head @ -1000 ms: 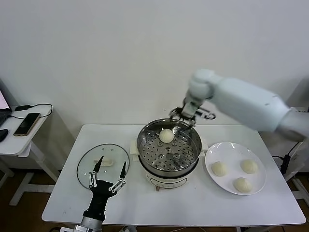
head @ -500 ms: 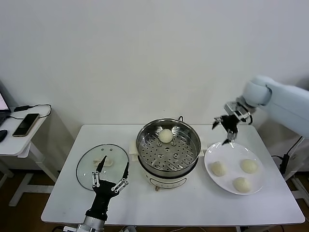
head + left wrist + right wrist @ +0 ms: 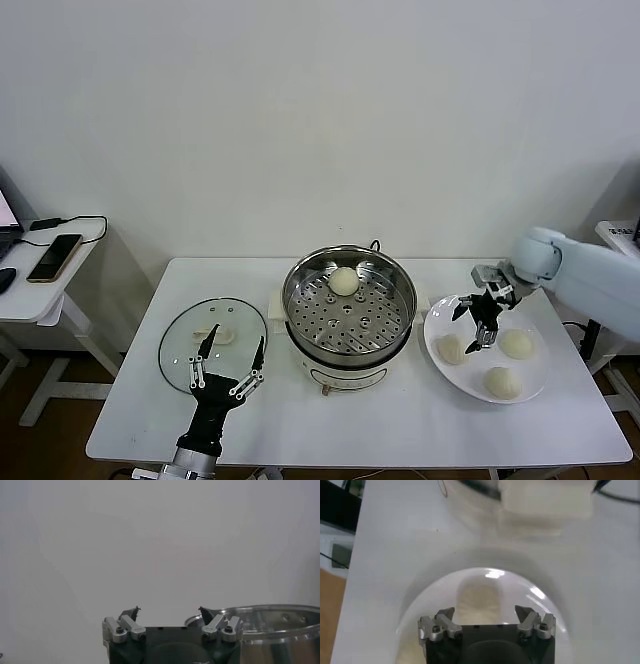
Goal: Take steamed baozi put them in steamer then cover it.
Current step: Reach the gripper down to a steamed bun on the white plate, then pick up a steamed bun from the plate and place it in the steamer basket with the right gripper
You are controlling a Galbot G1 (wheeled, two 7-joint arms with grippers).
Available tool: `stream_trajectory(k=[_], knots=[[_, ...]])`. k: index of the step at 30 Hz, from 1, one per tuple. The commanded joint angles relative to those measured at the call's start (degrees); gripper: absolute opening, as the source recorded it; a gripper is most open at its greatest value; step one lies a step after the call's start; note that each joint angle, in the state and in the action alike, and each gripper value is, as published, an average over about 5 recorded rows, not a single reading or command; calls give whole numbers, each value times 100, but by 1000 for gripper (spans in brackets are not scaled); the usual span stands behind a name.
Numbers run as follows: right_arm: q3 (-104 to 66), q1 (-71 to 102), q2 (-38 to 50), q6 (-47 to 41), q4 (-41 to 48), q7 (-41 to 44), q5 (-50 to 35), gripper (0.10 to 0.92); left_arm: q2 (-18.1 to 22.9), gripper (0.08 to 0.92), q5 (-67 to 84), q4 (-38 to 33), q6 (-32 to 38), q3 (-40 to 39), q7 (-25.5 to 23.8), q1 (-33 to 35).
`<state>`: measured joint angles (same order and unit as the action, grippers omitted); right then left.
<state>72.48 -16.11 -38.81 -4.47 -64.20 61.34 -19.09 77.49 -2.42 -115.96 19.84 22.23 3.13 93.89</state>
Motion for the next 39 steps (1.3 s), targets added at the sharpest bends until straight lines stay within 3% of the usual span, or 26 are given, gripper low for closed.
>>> stream_trajectory(k=[1, 12, 19, 25, 31, 39], knots=[[-394, 615, -83, -113, 273, -190, 86, 823, 9, 823, 5, 95, 45, -19, -12, -1], [-567, 696, -279, -107, 467, -207, 203, 817, 7, 823, -11, 141, 112, -6, -38, 6], [-542, 653, -268, -99, 469, -171, 228, 687, -1, 823, 3, 127, 106, -2, -36, -9], [-527, 368, -139, -79, 322, -41, 213, 658, -22, 823, 27, 86, 93, 8, -32, -20], [-243, -757, 13, 42, 88, 780, 292, 663, -46, 823, 34, 8, 70, -16, -27, -29], [1035, -2998, -439, -40, -327, 1440, -548, 678, -92, 823, 54, -48, 62, -71, -22, -61]])
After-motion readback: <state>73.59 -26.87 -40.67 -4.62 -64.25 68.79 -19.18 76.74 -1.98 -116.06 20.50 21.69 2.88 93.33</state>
